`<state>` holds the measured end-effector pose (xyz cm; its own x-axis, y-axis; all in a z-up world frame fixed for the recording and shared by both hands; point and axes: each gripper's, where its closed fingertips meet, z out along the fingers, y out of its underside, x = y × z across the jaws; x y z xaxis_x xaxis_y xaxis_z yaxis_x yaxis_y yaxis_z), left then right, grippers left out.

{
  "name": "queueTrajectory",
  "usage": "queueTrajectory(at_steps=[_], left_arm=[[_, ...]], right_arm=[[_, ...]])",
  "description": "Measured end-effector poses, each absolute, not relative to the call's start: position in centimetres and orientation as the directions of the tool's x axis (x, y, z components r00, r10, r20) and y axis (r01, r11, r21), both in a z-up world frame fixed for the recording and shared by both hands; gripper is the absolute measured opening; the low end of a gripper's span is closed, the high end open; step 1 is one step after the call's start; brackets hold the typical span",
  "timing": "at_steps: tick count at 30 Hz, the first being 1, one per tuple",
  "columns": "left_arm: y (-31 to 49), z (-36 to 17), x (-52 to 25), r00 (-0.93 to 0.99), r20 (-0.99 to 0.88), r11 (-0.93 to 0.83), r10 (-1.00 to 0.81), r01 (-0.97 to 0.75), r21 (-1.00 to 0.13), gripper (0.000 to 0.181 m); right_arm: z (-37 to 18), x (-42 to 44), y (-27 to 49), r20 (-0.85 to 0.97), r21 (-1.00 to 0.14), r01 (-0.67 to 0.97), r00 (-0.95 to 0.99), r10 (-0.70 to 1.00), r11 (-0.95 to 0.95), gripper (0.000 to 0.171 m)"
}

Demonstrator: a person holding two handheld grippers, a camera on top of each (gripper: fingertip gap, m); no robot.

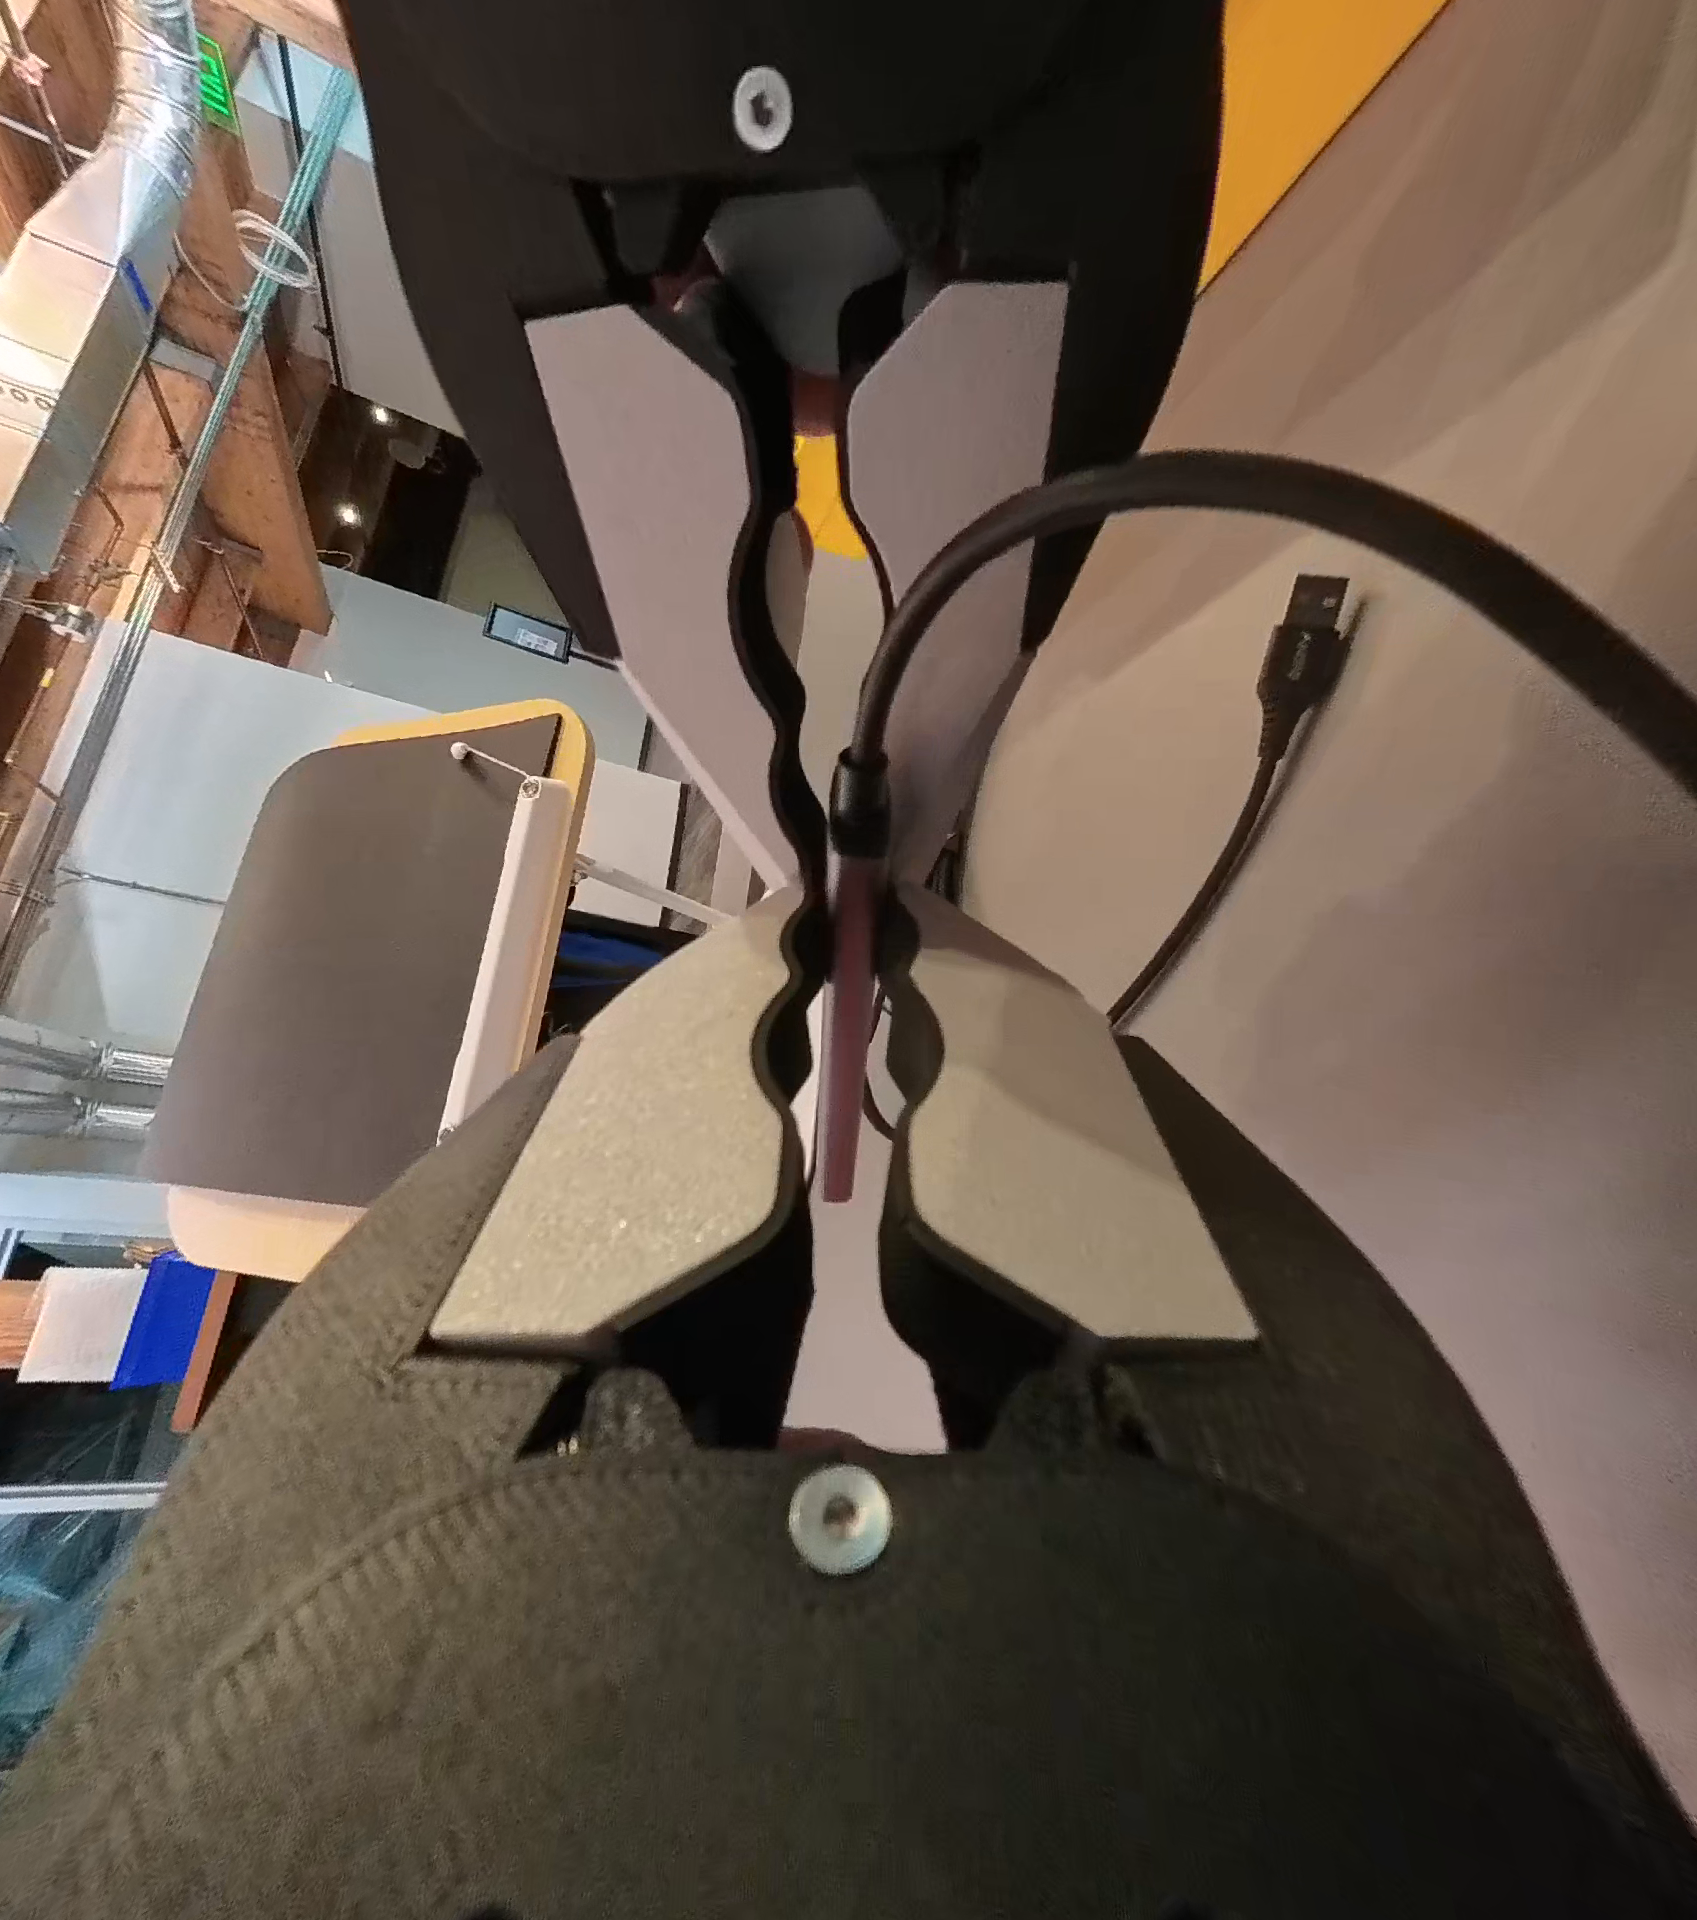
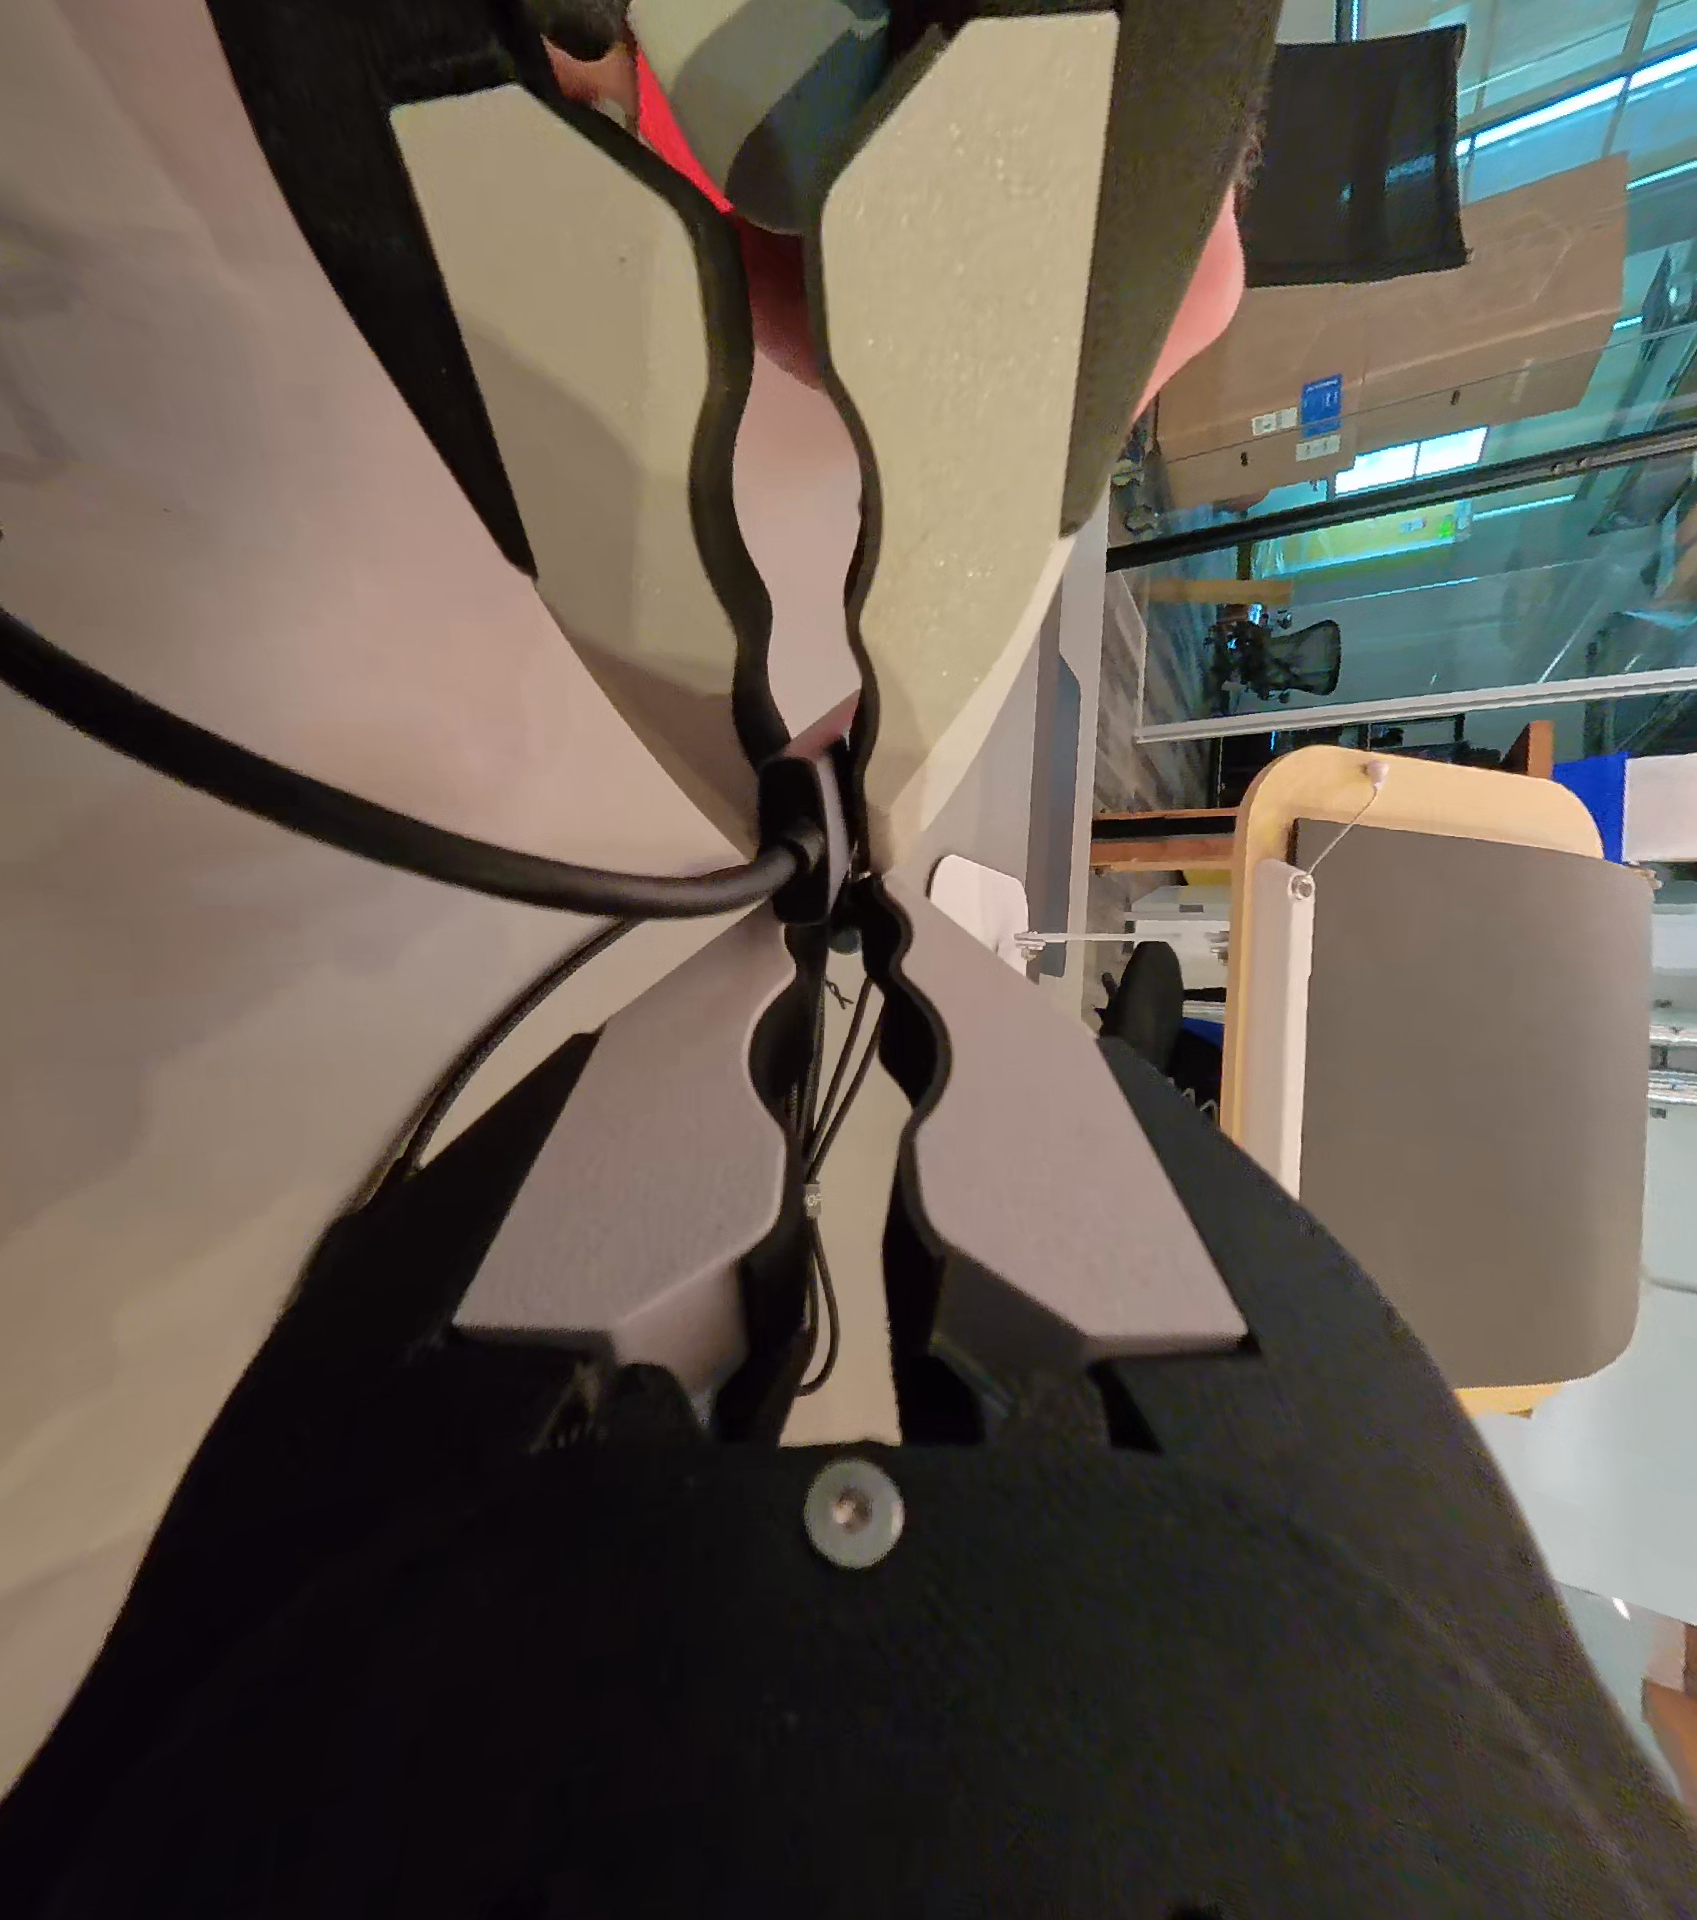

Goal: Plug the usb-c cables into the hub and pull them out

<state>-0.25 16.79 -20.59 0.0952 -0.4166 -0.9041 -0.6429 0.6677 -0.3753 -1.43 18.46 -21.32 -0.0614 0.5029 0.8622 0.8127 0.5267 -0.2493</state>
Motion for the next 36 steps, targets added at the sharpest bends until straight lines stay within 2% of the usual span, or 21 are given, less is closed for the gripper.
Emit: queueTrajectory(at_steps=[7, 14, 20, 30, 36], left_arm=[[16.5, -20.3, -0.1, 0.11, -0.886, 0.664, -0.451, -0.622, -0.415, 0.009], [16.2, -20.2, -0.2, 0.102, -0.864, 0.661, -0.493, -0.602, -0.448, 0.009], [15.8, -20.2, -0.1, 0.089, -0.851, 0.665, -0.517, -0.584, -0.465, 0.009], [15.6, -18.9, -0.1, 0.144, -0.777, 0.62, -0.613, -0.521, -0.586, 0.009], [15.9, -18.3, -0.2, 0.176, -0.768, 0.601, -0.616, -0.524, -0.603, 0.009]], right_arm=[[-20.9, -1.4, 18.1, 0.862, -0.288, 0.777, -0.044, 0.505, 0.56, 0.002], [-20.8, -1.8, 17.8, 0.812, -0.415, 0.705, 0.001, 0.584, 0.575, 0.002], [-20.8, -1.8, 17.4, 0.775, -0.468, 0.672, -0.001, 0.632, 0.574, 0.002], [-19.5, -2.0, 17.2, 0.695, -0.611, 0.585, 0.073, 0.716, 0.533, 0.002], [-18.8, -2.1, 17.5, 0.685, -0.641, 0.569, 0.121, 0.719, 0.515, 0.002]])
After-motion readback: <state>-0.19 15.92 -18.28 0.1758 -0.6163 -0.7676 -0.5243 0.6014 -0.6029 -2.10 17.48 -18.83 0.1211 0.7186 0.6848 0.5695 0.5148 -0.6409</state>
